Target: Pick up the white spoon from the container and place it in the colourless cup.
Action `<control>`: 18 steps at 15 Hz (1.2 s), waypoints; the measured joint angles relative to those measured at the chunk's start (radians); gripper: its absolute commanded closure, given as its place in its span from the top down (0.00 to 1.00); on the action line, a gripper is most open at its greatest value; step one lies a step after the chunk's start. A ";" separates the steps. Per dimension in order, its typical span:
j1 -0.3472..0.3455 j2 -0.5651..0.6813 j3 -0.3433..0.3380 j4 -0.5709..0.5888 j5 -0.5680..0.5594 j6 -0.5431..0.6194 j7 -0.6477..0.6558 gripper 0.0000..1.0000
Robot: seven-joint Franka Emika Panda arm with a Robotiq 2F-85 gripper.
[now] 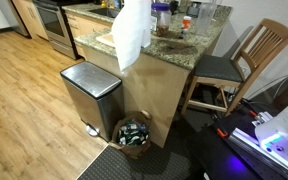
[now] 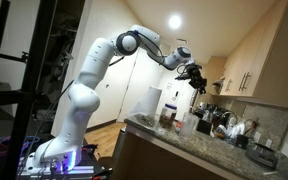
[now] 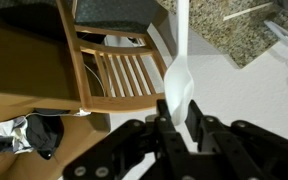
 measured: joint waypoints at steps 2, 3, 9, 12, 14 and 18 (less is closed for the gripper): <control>0.000 0.009 0.009 0.000 0.000 -0.006 0.000 0.15; 0.000 0.011 0.009 0.000 0.000 -0.006 0.000 0.04; 0.001 0.049 0.013 -0.008 -0.058 -0.007 0.008 0.04; 0.007 0.086 0.022 -0.007 -0.076 -0.006 0.023 0.04; 0.012 0.104 0.031 -0.007 -0.076 -0.006 0.029 0.04; 0.031 0.125 0.041 -0.007 -0.081 -0.007 0.031 0.04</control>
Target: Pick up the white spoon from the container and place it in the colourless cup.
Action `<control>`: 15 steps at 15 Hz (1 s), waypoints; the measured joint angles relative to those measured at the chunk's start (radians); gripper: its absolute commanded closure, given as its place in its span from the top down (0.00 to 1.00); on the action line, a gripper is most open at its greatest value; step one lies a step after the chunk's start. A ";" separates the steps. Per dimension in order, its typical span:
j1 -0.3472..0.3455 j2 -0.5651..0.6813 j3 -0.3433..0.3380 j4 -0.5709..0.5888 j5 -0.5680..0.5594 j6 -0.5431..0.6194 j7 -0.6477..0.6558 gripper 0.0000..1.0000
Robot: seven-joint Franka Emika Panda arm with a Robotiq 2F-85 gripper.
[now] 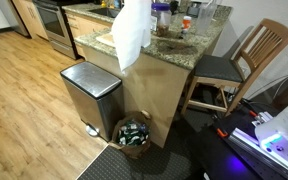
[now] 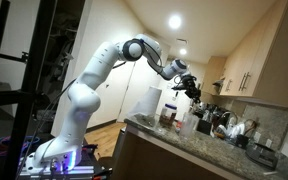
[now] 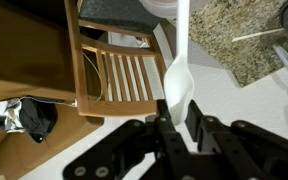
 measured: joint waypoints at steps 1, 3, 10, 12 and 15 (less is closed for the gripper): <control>0.006 0.005 0.001 0.000 -0.008 -0.001 0.000 0.04; 0.018 0.018 0.002 0.000 -0.040 -0.004 0.007 0.04; 0.037 0.068 0.003 -0.007 -0.148 -0.040 0.035 0.48; 0.038 0.078 0.003 -0.008 -0.155 -0.048 0.049 0.64; 0.039 0.078 0.007 -0.009 -0.155 -0.053 0.068 0.88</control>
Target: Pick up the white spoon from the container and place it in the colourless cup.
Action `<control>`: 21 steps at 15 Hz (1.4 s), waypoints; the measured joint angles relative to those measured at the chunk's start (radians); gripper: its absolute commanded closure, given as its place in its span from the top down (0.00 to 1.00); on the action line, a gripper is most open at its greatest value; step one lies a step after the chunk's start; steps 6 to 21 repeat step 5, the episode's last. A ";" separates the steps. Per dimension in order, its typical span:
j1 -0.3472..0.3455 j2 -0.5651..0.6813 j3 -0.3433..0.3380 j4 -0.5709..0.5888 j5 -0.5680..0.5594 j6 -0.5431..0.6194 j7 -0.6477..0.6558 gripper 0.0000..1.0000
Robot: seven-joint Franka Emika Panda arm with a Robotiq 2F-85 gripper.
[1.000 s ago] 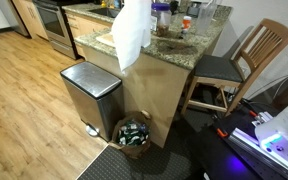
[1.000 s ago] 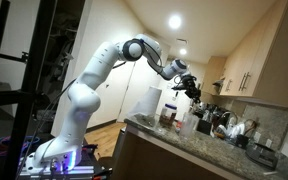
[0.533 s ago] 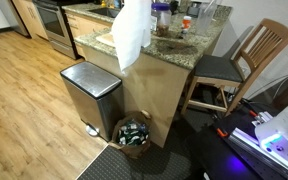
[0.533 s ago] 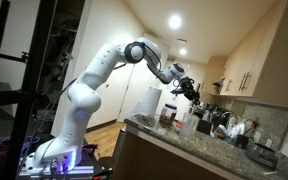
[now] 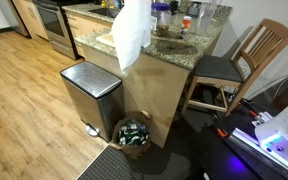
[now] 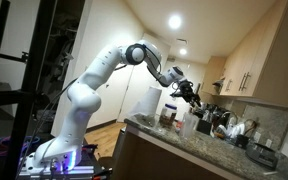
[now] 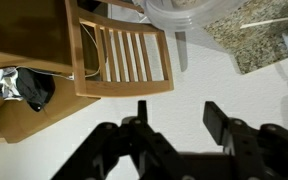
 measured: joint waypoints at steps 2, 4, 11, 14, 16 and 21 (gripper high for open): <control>0.000 -0.007 0.001 0.002 0.001 -0.001 0.015 1.00; -0.004 -0.025 0.001 0.011 0.016 -0.001 0.032 1.00; -0.009 -0.044 0.001 0.015 0.044 0.000 0.037 1.00; -0.009 -0.044 0.001 0.015 0.044 0.000 0.037 1.00; -0.009 -0.044 0.001 0.015 0.044 0.000 0.037 1.00; -0.009 -0.044 0.001 0.015 0.044 0.000 0.037 1.00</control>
